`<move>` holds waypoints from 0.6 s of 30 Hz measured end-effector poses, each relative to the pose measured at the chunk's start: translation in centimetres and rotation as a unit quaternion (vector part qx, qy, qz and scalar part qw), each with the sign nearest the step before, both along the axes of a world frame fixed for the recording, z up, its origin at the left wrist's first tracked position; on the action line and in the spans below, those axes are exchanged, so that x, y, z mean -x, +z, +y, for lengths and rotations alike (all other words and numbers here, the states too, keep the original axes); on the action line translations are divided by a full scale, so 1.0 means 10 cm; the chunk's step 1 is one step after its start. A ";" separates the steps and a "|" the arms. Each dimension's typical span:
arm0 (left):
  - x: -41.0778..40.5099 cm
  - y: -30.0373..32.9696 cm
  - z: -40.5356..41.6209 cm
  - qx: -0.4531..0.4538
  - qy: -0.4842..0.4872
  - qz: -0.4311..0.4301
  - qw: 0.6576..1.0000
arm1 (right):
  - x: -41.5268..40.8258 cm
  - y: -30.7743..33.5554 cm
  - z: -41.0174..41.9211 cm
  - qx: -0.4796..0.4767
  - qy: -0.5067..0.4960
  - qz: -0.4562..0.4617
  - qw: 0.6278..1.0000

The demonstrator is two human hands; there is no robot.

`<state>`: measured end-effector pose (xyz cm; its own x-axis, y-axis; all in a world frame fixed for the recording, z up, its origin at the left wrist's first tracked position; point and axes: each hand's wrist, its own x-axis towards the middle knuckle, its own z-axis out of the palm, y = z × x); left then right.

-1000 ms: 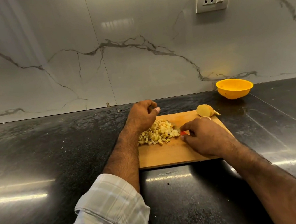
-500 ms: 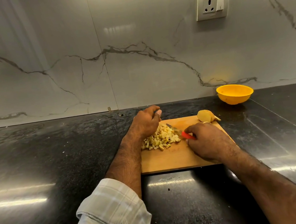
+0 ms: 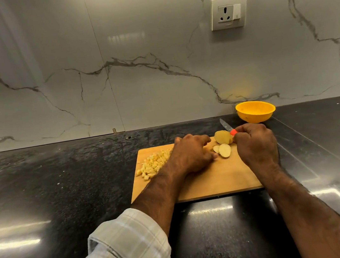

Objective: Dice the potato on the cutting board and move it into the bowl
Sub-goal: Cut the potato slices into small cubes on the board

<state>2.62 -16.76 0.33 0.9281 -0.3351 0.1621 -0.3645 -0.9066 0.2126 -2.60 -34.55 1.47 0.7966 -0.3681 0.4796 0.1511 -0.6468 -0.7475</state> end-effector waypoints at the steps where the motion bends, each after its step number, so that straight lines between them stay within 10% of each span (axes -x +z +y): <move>1: -0.02 -0.01 -0.07 0.002 -0.001 0.009 1.000 | -0.01 -0.01 -0.01 0.000 -0.007 -0.008 1.000; 18: -0.05 -0.02 -0.32 0.112 -0.044 0.007 0.993 | -0.07 -0.02 -0.07 -0.010 -0.038 -0.030 0.999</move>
